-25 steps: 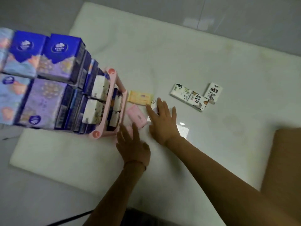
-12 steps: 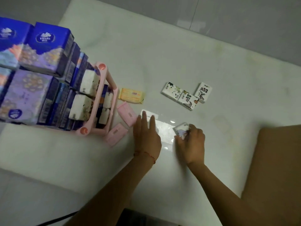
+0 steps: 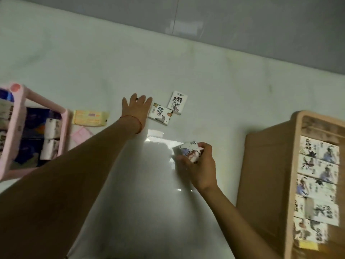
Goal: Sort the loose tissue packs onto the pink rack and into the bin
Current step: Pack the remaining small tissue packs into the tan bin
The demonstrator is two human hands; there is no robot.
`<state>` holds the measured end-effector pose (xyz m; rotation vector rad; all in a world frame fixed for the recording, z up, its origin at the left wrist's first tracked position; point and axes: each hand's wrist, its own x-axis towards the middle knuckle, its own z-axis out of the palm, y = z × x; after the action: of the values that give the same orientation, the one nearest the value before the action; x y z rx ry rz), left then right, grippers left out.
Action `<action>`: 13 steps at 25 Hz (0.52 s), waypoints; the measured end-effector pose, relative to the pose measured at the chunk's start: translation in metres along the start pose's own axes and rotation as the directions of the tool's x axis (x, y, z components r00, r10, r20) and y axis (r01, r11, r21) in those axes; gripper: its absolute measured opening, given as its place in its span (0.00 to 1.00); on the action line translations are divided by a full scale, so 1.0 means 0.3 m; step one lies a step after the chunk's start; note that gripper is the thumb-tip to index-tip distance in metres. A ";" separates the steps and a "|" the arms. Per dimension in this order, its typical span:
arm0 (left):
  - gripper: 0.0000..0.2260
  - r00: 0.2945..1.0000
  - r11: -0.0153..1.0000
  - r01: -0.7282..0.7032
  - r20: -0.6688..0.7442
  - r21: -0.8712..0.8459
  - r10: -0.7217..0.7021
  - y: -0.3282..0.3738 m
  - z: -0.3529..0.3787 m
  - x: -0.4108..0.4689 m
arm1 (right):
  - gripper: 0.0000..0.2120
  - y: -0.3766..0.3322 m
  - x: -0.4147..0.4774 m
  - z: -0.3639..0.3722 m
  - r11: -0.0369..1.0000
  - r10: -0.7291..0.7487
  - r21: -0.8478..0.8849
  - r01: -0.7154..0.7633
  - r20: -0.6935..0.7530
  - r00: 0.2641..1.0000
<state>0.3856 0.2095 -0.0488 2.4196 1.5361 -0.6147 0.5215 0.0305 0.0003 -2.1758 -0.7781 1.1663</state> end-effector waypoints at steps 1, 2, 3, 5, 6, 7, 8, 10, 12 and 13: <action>0.32 0.999 0.999 0.044 0.011 -0.021 -0.044 -0.002 0.004 0.000 | 0.13 -0.021 -0.026 -0.019 0.995 -0.029 0.093 0.030 -0.013 1.000; 0.27 0.995 0.991 0.101 -0.004 -0.082 -0.102 -0.003 0.009 -0.016 | 0.09 -0.042 -0.058 -0.043 0.983 -0.038 0.180 0.042 -0.025 0.999; 0.23 0.982 0.963 0.175 -0.039 -0.203 -0.187 -0.001 0.011 -0.044 | 0.07 -0.064 -0.093 -0.073 0.962 -0.031 0.269 0.038 -0.030 0.999; 0.22 0.908 0.802 0.218 -0.185 -0.556 -0.375 0.036 0.000 -0.148 | 0.06 -0.102 -0.164 -0.148 0.914 -0.023 0.405 0.038 -0.042 0.999; 0.24 0.861 0.704 0.124 -0.277 -0.699 -0.427 0.081 -0.027 -0.221 | 0.07 -0.120 -0.203 -0.192 0.896 -0.036 0.440 0.064 -0.072 0.997; 0.25 0.827 0.615 -0.018 -0.358 -0.789 -0.434 0.156 -0.074 -0.305 | 0.08 -0.136 -0.242 -0.243 0.874 -0.041 0.476 0.096 -0.126 0.991; 0.27 0.808 0.541 -0.169 -0.430 -0.824 -0.402 0.256 -0.132 -0.398 | 0.12 -0.142 -0.279 -0.298 0.841 -0.012 0.524 0.131 -0.224 0.975; 0.26 0.782 0.479 -0.415 -0.572 -0.774 -0.247 0.464 -0.253 -0.594 | 0.15 -0.118 -0.336 -0.418 0.713 0.191 0.673 0.198 -0.459 0.868; 0.23 0.755 0.460 -0.557 -0.652 -0.692 -0.068 0.673 -0.303 -0.723 | 0.07 -0.021 -0.361 -0.543 0.607 0.438 0.763 0.222 -0.554 0.707; 0.23 0.740 0.461 -0.594 -0.672 -0.659 -0.008 0.770 -0.296 -0.756 | 0.04 0.041 -0.365 -0.592 0.576 0.540 0.801 0.161 -0.521 0.661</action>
<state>0.5302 -0.0404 0.1224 1.9691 1.0265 0.9294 0.6269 -0.0889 0.1355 -1.6591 0.3797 0.4277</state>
